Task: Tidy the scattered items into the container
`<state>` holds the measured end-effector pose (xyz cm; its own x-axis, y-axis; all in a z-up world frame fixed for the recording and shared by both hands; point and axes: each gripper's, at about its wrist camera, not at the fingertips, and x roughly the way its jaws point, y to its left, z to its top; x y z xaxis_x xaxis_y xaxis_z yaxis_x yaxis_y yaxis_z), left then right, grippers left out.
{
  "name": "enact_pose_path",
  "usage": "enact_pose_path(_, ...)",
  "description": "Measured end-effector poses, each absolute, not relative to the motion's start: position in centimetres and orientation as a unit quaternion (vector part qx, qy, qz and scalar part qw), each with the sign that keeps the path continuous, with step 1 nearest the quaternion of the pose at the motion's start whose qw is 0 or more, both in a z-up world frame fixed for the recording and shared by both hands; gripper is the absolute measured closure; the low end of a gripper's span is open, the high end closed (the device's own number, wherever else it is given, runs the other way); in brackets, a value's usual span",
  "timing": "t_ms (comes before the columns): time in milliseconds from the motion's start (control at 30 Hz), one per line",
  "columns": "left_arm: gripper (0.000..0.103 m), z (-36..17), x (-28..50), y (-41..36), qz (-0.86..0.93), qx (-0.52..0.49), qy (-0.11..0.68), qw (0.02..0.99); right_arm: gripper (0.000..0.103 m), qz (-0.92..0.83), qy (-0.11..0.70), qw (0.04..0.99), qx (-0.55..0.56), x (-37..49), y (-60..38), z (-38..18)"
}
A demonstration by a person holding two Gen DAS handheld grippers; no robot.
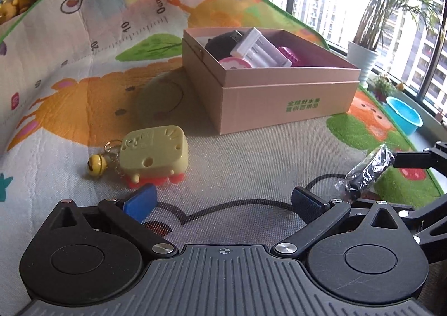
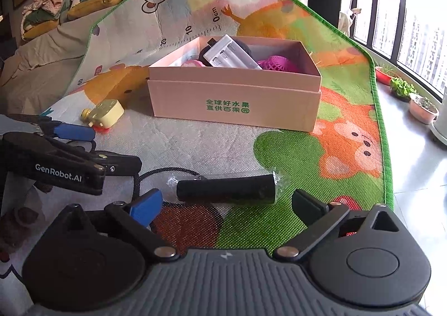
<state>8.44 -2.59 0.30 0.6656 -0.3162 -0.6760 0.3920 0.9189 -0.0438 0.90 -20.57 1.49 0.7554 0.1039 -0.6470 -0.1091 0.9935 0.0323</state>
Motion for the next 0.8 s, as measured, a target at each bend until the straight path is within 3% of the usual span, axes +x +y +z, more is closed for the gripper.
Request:
enact_pose_path(467,0.002,2.1,9.5,2.2,-0.104,-0.027,0.300,0.948,0.003,0.055,0.356,0.933,-0.002,1.3,-20.6,1.2)
enact_pose_path(500,0.004,2.1,9.9,2.5,-0.102,-0.027,0.302,0.947,0.003,0.055,0.356,0.933,-0.002,1.3,-20.6,1.2)
enact_pose_path(567,0.028,1.9,10.4,2.7,-0.112,-0.023,0.304,0.946,0.003,0.054,0.356,0.933,-0.003,1.3,-20.6,1.2)
enact_pose_path(633,0.027,1.9,10.6,2.6,-0.124,-0.018,0.297,0.947,0.003,0.054,0.357,0.933,-0.004,1.3,-20.5,1.2)
enact_pose_path(733,0.015,1.6,10.8,2.1,-0.144,-0.013,0.296,0.944,0.003,0.053,0.357,0.932,-0.006,1.4,-20.5,1.1)
enact_pose_path(800,0.012,1.4,11.0,1.8,-0.140,-0.007,0.298,0.944,0.003,0.053,0.357,0.933,-0.006,1.3,-20.5,1.2)
